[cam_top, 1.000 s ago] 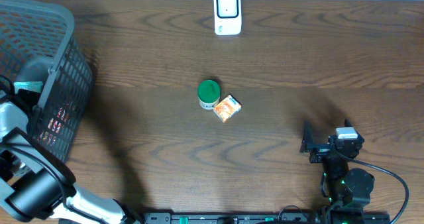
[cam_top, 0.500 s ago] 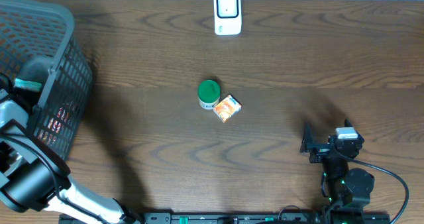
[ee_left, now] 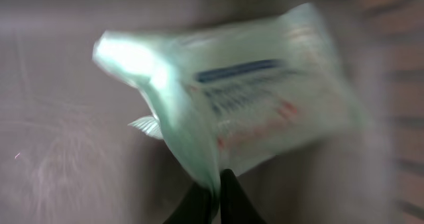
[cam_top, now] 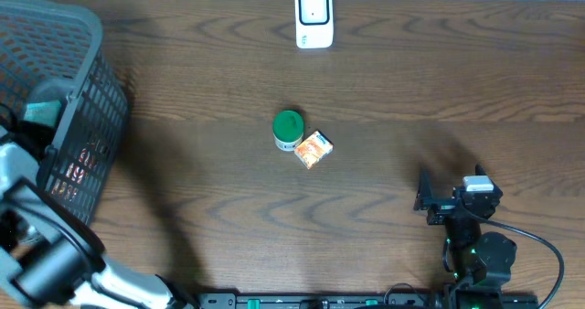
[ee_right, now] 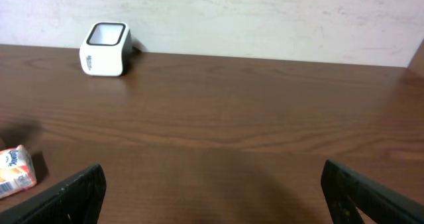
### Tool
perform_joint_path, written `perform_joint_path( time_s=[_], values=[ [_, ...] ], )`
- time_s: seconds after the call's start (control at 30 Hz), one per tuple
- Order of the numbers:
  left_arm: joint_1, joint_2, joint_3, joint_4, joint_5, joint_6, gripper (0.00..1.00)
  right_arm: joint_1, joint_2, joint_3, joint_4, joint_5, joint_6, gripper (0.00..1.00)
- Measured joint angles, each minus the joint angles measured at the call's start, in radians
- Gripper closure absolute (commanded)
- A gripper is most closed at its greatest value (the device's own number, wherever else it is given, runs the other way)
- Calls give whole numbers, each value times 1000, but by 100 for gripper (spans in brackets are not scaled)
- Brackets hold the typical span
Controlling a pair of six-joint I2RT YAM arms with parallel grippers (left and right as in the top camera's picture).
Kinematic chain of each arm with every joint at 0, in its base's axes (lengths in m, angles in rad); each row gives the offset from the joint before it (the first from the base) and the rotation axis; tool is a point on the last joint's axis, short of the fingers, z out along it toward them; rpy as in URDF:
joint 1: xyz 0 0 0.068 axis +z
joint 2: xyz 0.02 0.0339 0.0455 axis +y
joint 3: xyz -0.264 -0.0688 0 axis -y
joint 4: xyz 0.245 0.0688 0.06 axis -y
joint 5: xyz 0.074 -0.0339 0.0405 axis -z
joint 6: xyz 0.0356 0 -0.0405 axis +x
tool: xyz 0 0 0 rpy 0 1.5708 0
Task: Scan the item barcode
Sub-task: 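Reach the left gripper into the basket and grasp the mint-green tissue pack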
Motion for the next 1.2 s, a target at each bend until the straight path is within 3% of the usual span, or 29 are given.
perform_joint_path(
  time_s=[0.27,0.4,0.47,0.5,0.57,0.7,0.93,1.07,1.2],
  values=[
    [-2,-517,6,-53,146,-3,93,0,0,0,0,0,0,1],
    [-2,-687,8,-106,170,-8,90,0,0,0,0,0,0,1],
    [-2,-729,8,-138,159,-3,44,0,0,0,0,0,0,1],
    [-3,-738,8,-159,151,-8,29,0,0,0,0,0,0,1],
    [-3,-735,8,-206,127,-9,22,0,0,0,0,0,0,1],
    [-3,-655,8,-245,87,-15,20,0,0,0,1,0,0,1],
    [-3,-423,7,-130,64,-3,14,0,0,0,0,0,0,1],
    [-3,-330,8,-95,56,87,7,0,0,0,0,0,0,1],
    [-3,-273,8,-49,54,275,5,0,0,0,0,0,0,1]
  ],
)
